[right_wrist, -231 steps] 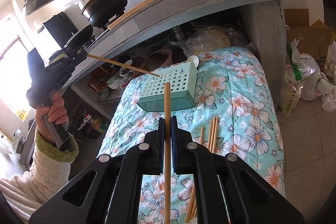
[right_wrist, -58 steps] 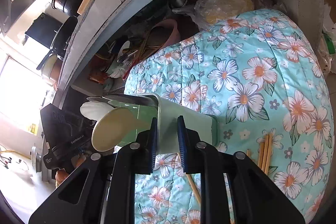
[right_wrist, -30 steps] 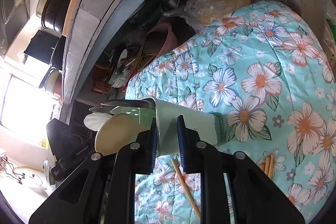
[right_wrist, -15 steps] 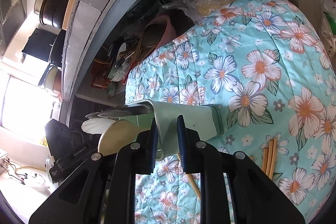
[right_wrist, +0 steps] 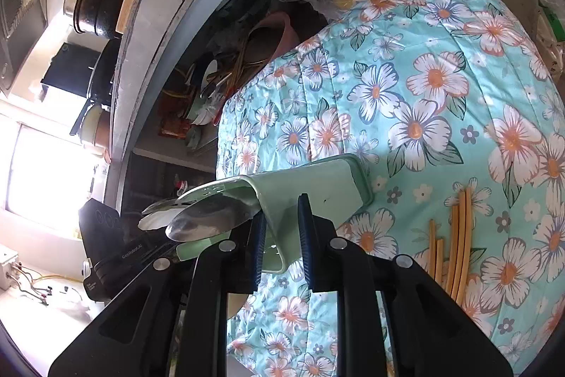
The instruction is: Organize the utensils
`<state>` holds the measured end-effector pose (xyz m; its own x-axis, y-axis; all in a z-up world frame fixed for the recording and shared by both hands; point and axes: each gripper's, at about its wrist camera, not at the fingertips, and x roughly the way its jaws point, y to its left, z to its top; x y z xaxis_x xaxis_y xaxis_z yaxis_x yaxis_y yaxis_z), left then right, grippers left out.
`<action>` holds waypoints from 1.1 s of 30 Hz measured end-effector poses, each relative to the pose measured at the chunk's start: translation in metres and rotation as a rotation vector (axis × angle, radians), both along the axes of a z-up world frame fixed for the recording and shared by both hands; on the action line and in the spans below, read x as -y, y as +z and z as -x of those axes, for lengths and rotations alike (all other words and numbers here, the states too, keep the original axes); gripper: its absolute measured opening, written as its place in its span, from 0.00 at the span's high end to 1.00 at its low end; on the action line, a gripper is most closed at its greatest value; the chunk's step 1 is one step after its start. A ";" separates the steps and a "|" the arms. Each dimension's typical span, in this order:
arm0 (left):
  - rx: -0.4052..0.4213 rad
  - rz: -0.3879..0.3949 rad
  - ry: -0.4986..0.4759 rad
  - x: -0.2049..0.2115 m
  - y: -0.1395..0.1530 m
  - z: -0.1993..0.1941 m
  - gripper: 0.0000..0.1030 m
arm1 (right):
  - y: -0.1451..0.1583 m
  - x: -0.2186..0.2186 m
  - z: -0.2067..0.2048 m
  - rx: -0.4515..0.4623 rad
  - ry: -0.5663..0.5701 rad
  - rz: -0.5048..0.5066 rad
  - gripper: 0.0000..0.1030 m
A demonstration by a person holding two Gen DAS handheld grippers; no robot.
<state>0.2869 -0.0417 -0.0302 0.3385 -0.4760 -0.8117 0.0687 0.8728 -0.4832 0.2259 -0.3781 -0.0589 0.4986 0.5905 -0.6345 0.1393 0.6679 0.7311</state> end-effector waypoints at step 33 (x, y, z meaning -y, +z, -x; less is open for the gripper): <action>0.169 0.139 -0.017 0.006 0.009 -0.054 0.37 | -0.004 0.025 -0.053 0.035 -0.031 -0.068 0.67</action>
<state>0.3407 -0.0481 -0.0210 0.4553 -0.5863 -0.6701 0.1732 0.7965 -0.5792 0.2784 -0.4030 -0.0628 0.5385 0.6160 -0.5750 0.1326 0.6119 0.7797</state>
